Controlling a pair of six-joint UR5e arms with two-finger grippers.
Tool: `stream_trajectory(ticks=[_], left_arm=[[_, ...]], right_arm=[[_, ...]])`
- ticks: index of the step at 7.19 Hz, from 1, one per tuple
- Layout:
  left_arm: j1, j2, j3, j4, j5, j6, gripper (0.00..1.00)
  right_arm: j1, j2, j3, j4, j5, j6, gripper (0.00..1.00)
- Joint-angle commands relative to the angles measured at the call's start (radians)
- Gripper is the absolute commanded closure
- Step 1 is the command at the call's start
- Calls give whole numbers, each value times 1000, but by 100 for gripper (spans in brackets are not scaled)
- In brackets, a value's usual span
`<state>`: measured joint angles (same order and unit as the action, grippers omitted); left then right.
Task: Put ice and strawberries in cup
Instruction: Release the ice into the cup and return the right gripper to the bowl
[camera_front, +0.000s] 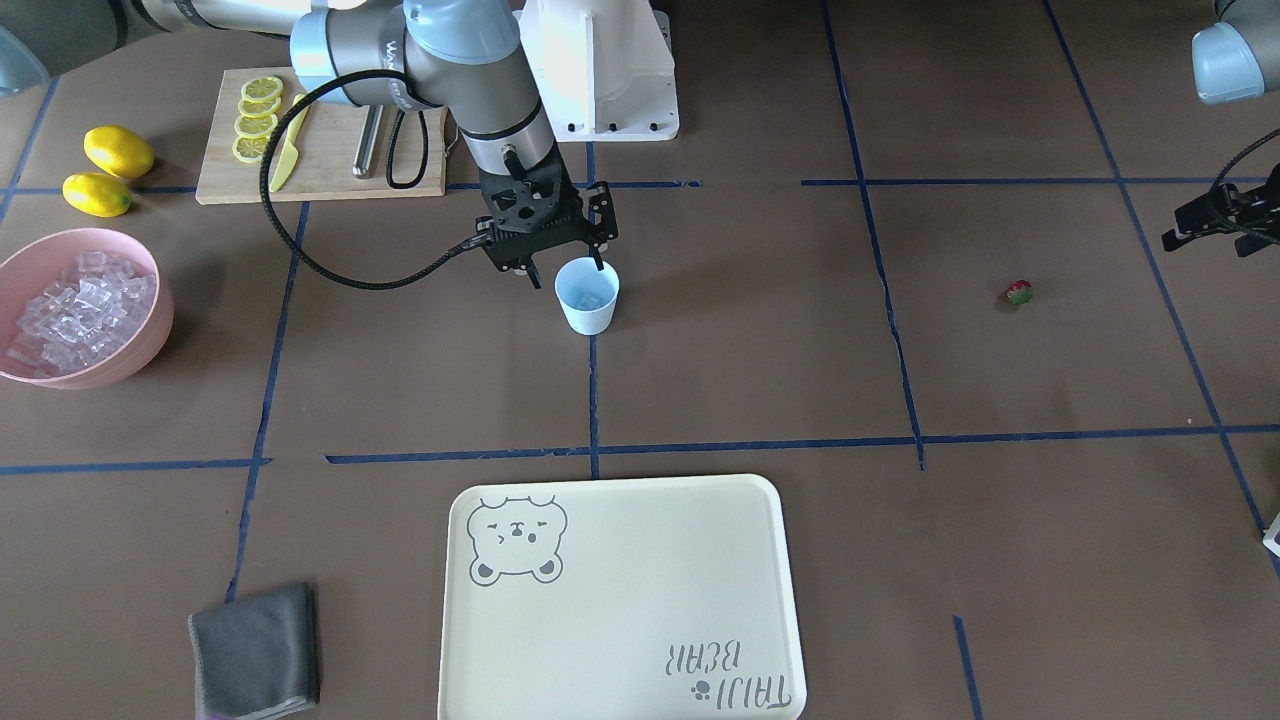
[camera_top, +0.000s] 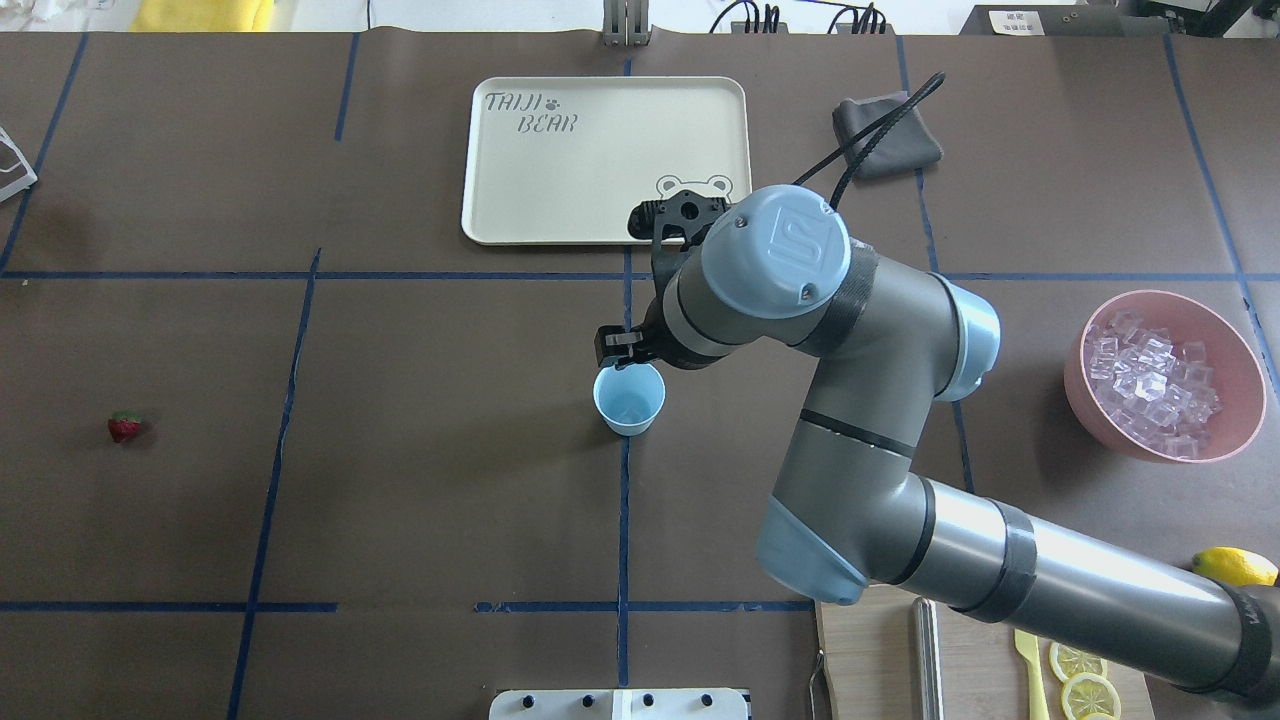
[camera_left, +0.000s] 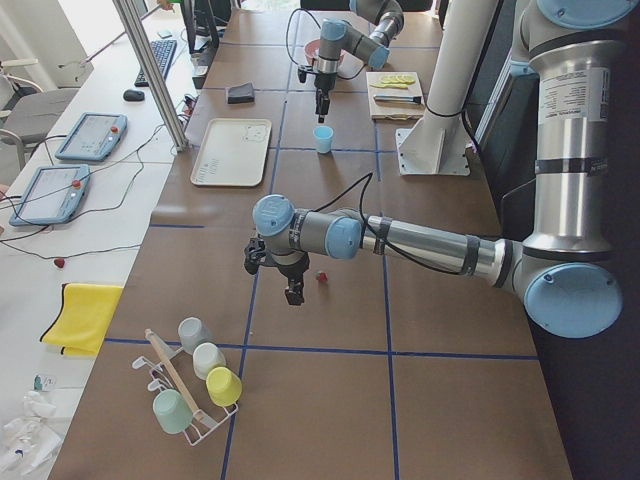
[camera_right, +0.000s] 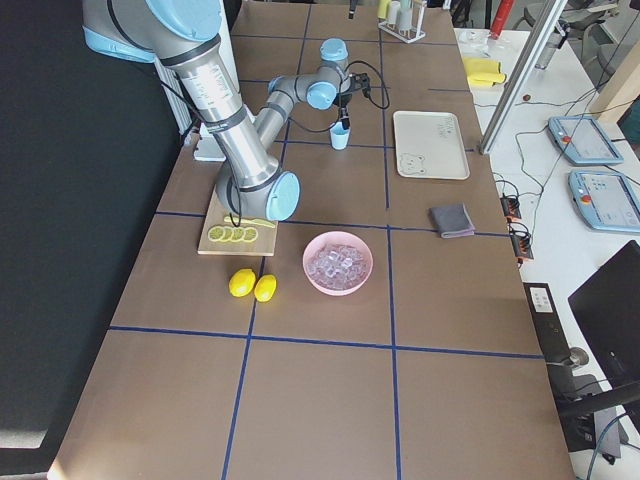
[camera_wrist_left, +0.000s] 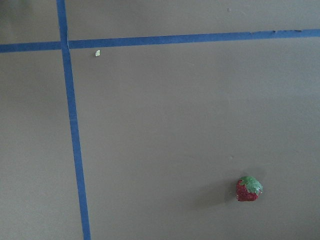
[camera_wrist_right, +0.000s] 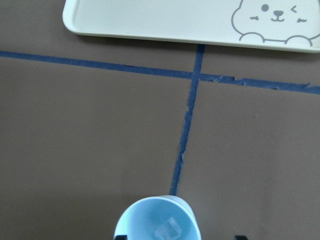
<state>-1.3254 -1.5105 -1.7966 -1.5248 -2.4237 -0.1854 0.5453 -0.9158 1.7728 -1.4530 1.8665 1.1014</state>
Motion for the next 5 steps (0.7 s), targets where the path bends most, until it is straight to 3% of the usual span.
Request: stream_trajectory(ticks=[1, 5], left_arm=[[0, 1, 0, 0, 0, -26, 0], [0, 1, -1, 0, 3, -57, 0]], right_arm=[[140, -148, 88, -3, 113, -47, 22], [391, -423, 160, -10, 290, -253, 21]])
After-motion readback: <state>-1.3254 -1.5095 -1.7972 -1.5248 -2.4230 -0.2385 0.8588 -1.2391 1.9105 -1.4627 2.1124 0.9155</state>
